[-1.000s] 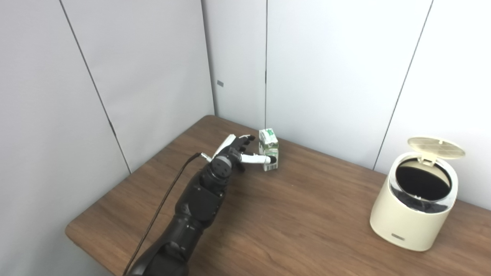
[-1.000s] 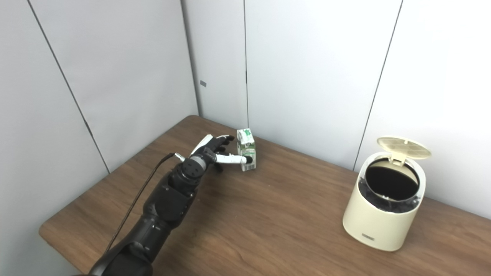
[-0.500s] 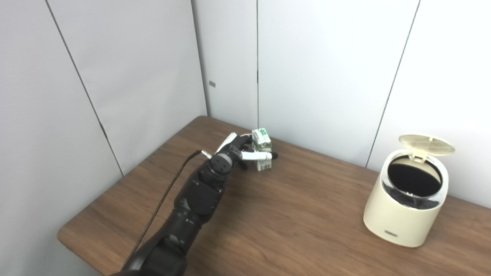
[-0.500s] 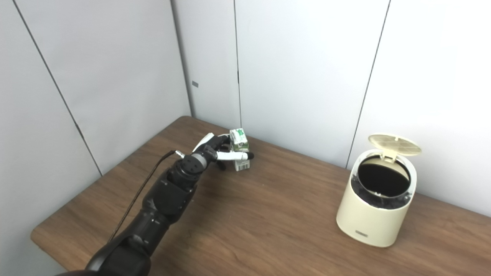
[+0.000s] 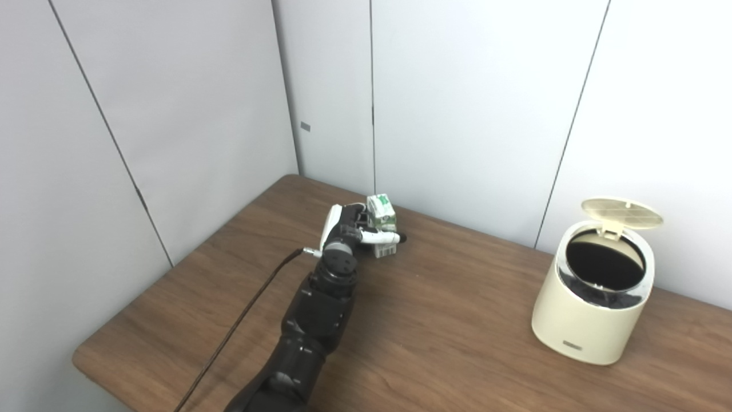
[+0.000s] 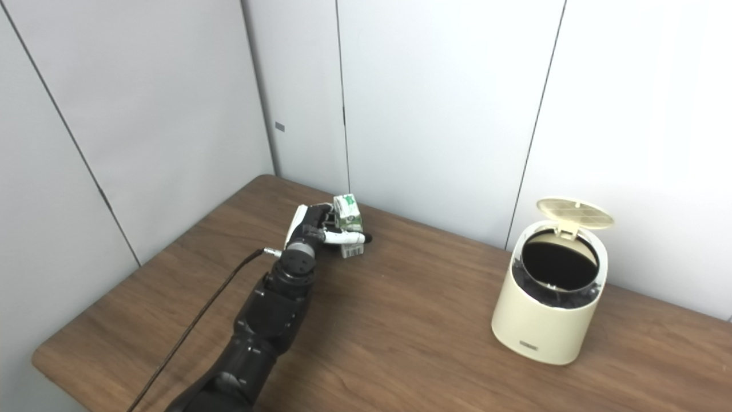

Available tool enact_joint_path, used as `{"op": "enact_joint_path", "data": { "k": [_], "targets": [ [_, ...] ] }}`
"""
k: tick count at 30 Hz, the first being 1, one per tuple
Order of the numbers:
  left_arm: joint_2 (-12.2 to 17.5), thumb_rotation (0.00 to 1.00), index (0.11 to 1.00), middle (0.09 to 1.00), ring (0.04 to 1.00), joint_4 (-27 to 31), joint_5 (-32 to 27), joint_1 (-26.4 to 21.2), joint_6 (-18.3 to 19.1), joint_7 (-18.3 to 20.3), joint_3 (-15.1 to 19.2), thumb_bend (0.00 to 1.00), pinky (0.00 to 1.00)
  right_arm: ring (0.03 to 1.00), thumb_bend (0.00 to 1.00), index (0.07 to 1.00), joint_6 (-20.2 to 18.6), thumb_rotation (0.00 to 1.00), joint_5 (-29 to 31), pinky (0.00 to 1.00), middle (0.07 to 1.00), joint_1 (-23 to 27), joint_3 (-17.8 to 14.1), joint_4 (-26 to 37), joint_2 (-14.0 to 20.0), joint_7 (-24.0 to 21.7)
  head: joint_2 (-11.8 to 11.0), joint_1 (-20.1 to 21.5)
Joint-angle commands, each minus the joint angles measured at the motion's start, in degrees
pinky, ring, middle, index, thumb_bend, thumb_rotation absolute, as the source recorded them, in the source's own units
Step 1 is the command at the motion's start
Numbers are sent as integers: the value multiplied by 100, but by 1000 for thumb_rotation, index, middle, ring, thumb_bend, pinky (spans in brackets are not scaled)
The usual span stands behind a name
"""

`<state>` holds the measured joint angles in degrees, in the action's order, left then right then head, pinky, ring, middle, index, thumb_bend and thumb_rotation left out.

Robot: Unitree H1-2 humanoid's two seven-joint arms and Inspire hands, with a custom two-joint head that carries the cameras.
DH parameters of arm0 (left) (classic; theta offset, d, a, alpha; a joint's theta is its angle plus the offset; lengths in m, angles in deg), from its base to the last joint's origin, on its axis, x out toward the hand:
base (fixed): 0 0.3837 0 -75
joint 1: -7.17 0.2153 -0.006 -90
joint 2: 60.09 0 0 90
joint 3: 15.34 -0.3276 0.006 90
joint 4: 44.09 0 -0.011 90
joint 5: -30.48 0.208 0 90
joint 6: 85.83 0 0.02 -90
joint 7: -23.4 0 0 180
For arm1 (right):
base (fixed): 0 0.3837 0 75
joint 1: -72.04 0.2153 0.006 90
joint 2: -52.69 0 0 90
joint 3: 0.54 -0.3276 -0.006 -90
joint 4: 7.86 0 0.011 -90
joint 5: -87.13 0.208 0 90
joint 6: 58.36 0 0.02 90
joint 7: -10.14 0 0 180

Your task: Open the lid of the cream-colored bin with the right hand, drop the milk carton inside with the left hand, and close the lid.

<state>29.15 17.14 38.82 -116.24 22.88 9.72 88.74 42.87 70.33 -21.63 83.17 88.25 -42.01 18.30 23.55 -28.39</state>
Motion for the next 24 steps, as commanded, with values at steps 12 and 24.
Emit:
{"op": "enact_joint_path", "data": {
  "k": [12, 24],
  "targets": [
    [30, 0, 430, 521, 519, -206, 181, -105, -1424, -974, -163, 497, 488, 523, 490, 489, 124, 177, -114, 291, 611, 46, 52, 128, -26, 73, 11, 79],
    [74, 0, 466, 480, 483, 366, -290, 324, -2020, -471, -215, 504, 421, 564, 474, 547, 574, 781, -275, 337, 629, 278, 343, -286, -181, 278, 195, 937]
  ]
}}
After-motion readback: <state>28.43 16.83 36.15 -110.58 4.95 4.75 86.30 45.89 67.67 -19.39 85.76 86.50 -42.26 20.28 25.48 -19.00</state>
